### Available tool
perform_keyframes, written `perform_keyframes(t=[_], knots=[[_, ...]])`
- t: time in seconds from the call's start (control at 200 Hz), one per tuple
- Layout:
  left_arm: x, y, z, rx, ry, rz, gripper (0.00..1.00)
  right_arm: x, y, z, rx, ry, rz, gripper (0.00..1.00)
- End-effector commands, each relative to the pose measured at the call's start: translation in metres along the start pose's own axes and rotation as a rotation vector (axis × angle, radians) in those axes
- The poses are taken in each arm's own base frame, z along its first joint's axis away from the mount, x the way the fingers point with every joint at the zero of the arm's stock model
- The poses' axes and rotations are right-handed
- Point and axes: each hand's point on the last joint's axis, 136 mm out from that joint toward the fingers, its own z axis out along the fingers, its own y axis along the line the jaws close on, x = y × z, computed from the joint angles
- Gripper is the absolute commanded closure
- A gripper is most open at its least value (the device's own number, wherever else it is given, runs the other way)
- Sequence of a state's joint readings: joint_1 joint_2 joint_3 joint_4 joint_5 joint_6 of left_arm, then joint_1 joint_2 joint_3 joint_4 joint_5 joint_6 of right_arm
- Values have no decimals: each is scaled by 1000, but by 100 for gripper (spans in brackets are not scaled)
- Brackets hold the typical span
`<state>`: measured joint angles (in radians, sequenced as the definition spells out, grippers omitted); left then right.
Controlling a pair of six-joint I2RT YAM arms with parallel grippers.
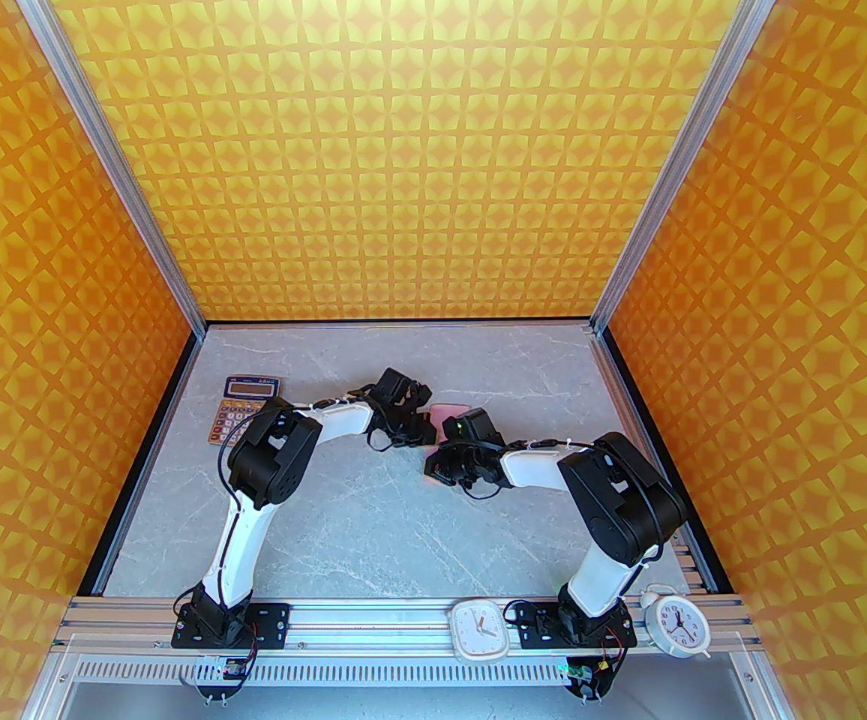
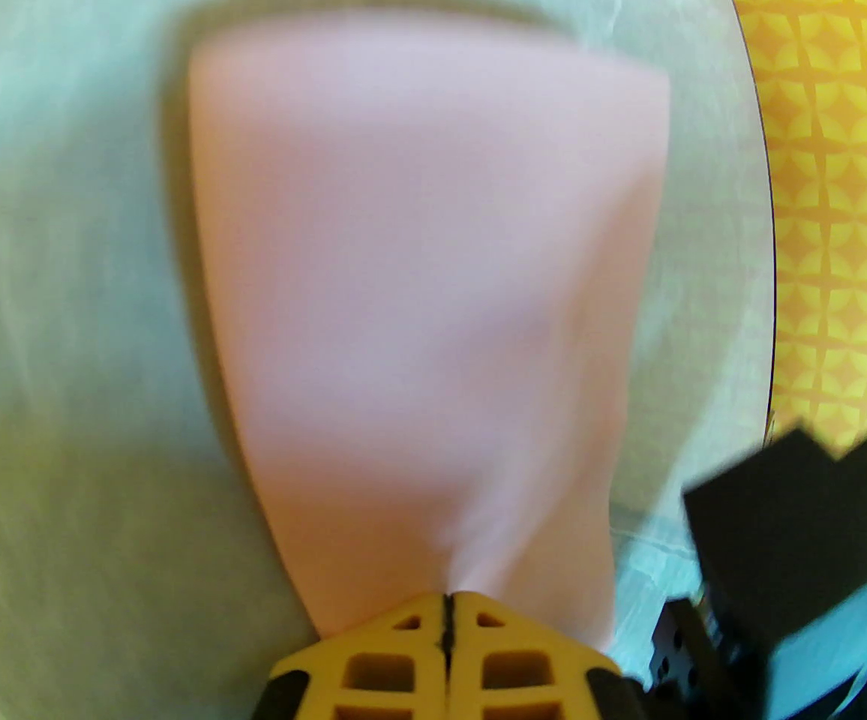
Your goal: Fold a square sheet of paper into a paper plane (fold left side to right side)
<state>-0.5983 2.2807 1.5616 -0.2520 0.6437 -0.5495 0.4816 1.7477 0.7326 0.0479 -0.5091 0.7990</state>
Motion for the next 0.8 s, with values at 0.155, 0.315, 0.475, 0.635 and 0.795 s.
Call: perform_keyframes(t=[0.155, 0.315, 0.475, 0.635, 0.795], knots=[[-57, 57, -7, -143, -157, 30, 99, 63, -68, 5, 205, 192, 120, 100], [-65, 69, -6, -150, -165, 19, 98, 65, -69, 4, 209, 193, 120, 100], [-77, 78, -9, -157, -177, 11, 98, 67, -70, 3, 213, 199, 120, 100], [-89, 88, -12, -161, -196, -3, 98, 69, -71, 3, 215, 202, 120, 100], [-99, 96, -8, -173, -200, -9, 98, 69, -71, 1, 215, 201, 118, 100]])
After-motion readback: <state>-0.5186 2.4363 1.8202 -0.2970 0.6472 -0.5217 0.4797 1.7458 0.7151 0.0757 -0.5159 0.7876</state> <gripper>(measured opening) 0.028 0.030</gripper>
